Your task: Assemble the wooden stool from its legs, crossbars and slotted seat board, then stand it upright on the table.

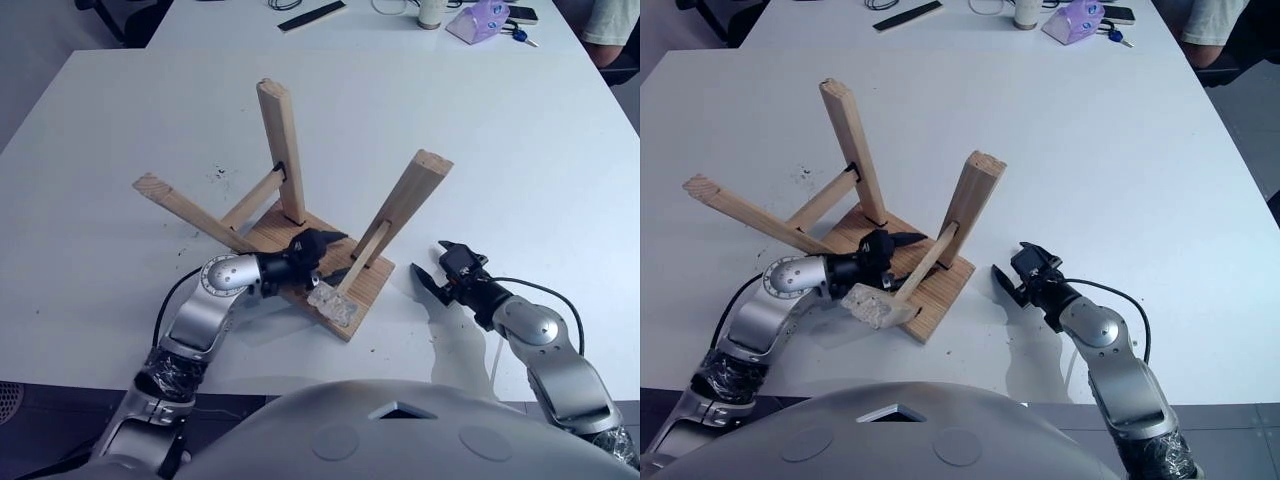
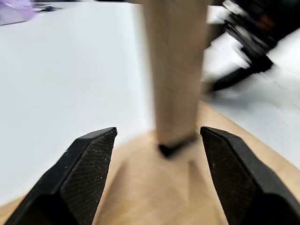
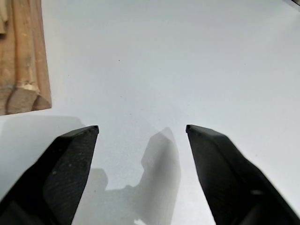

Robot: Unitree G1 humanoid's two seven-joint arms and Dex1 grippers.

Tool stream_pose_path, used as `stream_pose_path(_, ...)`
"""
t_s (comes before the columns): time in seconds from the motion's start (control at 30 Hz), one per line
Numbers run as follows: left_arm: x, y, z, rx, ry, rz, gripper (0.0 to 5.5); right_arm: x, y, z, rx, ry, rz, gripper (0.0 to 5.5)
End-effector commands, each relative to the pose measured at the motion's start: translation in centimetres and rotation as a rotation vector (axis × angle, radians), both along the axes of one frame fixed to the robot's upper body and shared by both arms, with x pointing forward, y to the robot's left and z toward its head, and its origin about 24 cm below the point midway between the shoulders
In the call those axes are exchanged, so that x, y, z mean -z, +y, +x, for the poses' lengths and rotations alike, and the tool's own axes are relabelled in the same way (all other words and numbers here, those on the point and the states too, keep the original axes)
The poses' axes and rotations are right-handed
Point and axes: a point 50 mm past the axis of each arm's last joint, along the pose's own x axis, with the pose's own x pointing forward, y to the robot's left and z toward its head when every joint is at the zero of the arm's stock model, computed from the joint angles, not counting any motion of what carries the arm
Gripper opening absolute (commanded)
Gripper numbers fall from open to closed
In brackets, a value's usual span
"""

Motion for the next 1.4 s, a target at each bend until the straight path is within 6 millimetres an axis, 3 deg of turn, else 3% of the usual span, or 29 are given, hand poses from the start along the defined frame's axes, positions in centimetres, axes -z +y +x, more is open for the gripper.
stream_pose_path(0.03, -3.0, 0.5, 1.2, -0.169, 0.089, -0.163, 3.30, 0.2, -0.4, -0.1, 0.015, 0.011, -0.010, 3.47)
stream_pose_path(0.2, -5.8, 2.0, -1.4, -0.119, 0.171, -0.316, 3.30, 0.2, -0.4, -0.2, 0.030, 0.006, -0.003, 3.47)
stream_pose_path(0.4, -8.8, 3.6, -1.6, -0.095, 0.188, -0.482, 3.30, 0.4, -0.2, -0.6, 0.059, -0.001, 0.005, 3.47)
stream_pose_path(0.57, -6.8, 7.1, -5.7, -0.005, 0.358, -0.304, 3.30, 0.4, -0.3, -0.9, 0.083, -0.005, 0.006, 3.47)
stream_pose_path(0.7, -5.7, 9.8, -7.0, 0.055, 0.461, -0.261, 3.30, 0.7, 0.0, -1.3, 0.108, -0.005, 0.015, 3.47)
stream_pose_path(0.77, -4.0, 12.0, -6.3, -0.045, 0.470, -0.187, 3.30, 0.7, 0.1, -1.4, 0.112, -0.007, 0.018, 3.47)
stream_pose_path(0.87, -1.3, 15.8, -2.8, -0.358, 0.340, -0.032, 3.30, 0.8, 0.0, -1.6, 0.112, 0.000, 0.015, 3.47)
stream_pose_path(0.93, -1.0, 17.1, -0.6, -0.468, 0.215, 0.030, 3.30, 0.7, -0.1, -2.1, 0.095, 0.016, 0.011, 3.47)
stream_pose_path(1.0, -0.9, 17.7, 0.5, -0.452, 0.123, 0.089, 3.30, 0.5, -0.3, -3.2, 0.068, 0.044, -0.004, 3.47)
stream_pose_path(1.13, -0.4, 18.8, 0.5, -0.432, 0.053, 0.147, 3.30, 0.3, -0.5, -4.6, -0.025, 0.103, -0.019, 3.47)
stream_pose_path(1.23, 0.6, 18.0, 1.3, -0.338, -0.049, 0.288, 3.30, 0.1, 0.8, -5.5, -0.115, 0.138, 0.025, 3.47)
stream_pose_path(1.4, 2.4, 16.3, 0.2, -0.081, -0.206, 0.508, 3.30, -0.2, 2.8, -5.4, -0.184, 0.135, 0.076, 3.47)
